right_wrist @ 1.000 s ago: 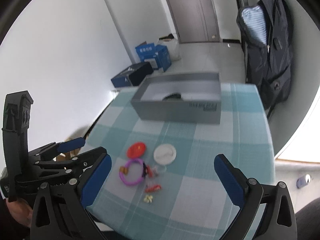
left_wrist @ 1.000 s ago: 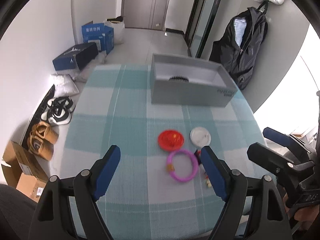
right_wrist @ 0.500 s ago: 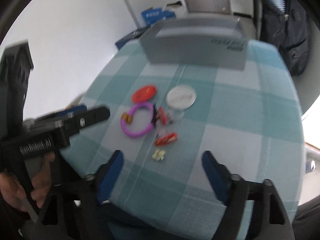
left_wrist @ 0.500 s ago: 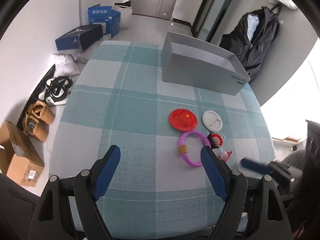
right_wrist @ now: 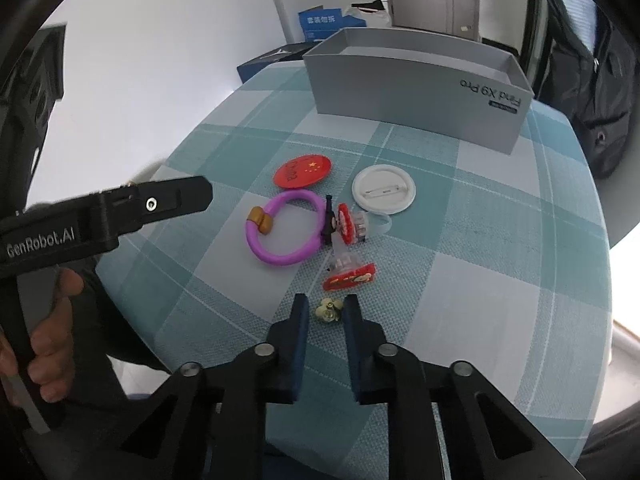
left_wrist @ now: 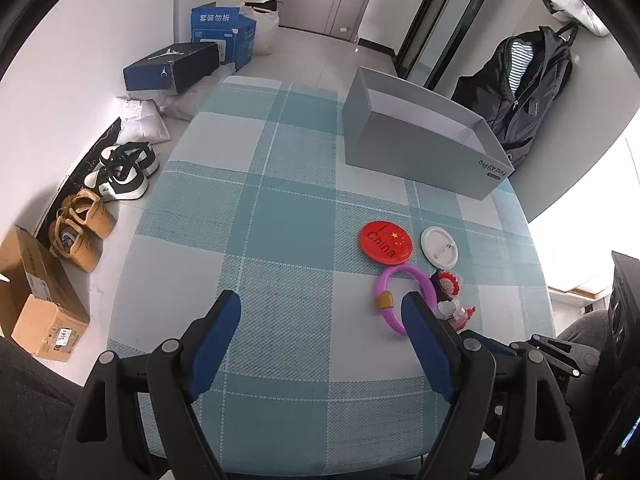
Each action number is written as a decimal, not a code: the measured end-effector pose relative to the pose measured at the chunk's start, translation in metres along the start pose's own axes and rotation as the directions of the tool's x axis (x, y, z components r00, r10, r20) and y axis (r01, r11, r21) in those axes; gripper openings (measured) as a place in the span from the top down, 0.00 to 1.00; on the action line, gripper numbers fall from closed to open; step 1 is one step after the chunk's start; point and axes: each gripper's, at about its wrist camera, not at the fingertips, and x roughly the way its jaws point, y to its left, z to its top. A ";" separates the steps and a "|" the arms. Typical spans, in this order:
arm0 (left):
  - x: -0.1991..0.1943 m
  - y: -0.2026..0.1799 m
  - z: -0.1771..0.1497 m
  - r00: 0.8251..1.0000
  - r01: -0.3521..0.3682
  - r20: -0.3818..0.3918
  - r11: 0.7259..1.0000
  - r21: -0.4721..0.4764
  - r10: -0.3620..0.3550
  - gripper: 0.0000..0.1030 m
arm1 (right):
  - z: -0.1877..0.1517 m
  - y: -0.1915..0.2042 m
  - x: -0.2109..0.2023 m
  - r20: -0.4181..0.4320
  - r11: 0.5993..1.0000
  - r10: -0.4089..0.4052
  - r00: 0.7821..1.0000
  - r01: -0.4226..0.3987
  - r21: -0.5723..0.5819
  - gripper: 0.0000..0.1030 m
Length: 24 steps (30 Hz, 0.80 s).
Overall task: Organize jewelry
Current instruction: 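Lower the right tool onto the small charms and close on one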
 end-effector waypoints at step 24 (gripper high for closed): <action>0.025 -0.045 -0.009 0.997 0.020 -0.083 0.981 0.193 -0.004 0.23 | -0.001 -0.055 -0.027 0.057 0.973 0.018 0.998 -0.030 0.228 0.88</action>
